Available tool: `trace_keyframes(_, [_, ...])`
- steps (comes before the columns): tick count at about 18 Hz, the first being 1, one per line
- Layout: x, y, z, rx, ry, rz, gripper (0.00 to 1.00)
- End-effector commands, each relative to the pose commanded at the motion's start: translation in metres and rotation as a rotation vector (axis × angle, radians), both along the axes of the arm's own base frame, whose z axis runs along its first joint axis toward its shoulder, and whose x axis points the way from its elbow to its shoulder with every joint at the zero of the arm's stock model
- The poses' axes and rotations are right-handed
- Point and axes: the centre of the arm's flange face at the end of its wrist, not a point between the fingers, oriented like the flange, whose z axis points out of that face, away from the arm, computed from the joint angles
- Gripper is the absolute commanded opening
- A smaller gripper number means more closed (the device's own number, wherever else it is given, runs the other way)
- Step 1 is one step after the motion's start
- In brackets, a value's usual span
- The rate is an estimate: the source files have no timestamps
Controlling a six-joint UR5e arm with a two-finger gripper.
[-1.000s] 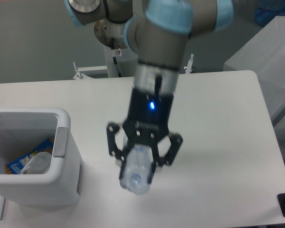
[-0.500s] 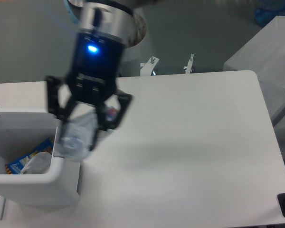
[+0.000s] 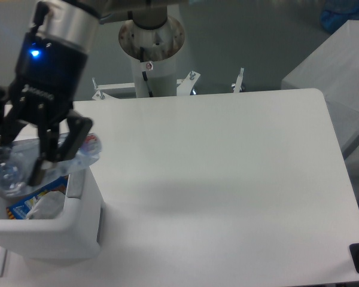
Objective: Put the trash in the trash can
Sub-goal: 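Lower the bottle into the bin and release it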
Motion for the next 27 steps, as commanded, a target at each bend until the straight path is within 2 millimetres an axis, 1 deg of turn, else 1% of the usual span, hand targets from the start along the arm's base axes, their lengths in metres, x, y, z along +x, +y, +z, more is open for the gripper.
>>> trace_keyframes(2, [0.003, 0.008, -0.005, -0.003, -0.004, -0.009, 0.57])
trace_keyframes(4, [0.017, 0.014, -0.01, -0.009, -0.009, -0.031, 0.57])
trace_keyframes(8, [0.02, 0.018, -0.017, -0.019, -0.019, -0.036, 0.57])
trace_keyframes(10, [0.028, 0.021, -0.022, -0.027, -0.021, -0.048, 0.57])
trace_keyframes(11, [0.028, 0.024, -0.029, -0.037, -0.027, -0.051, 0.57])
trace_keyframes(15, [0.038, 0.029, -0.039, -0.053, -0.038, -0.066, 0.57])
trace_keyframes(16, [0.043, 0.031, -0.045, -0.063, -0.039, -0.073, 0.57])
trace_keyframes(22, [0.043, 0.03, -0.078, -0.12, -0.065, -0.071, 0.58])
trace_keyframes(27, [0.041, 0.035, -0.095, -0.148, -0.069, -0.06, 0.59])
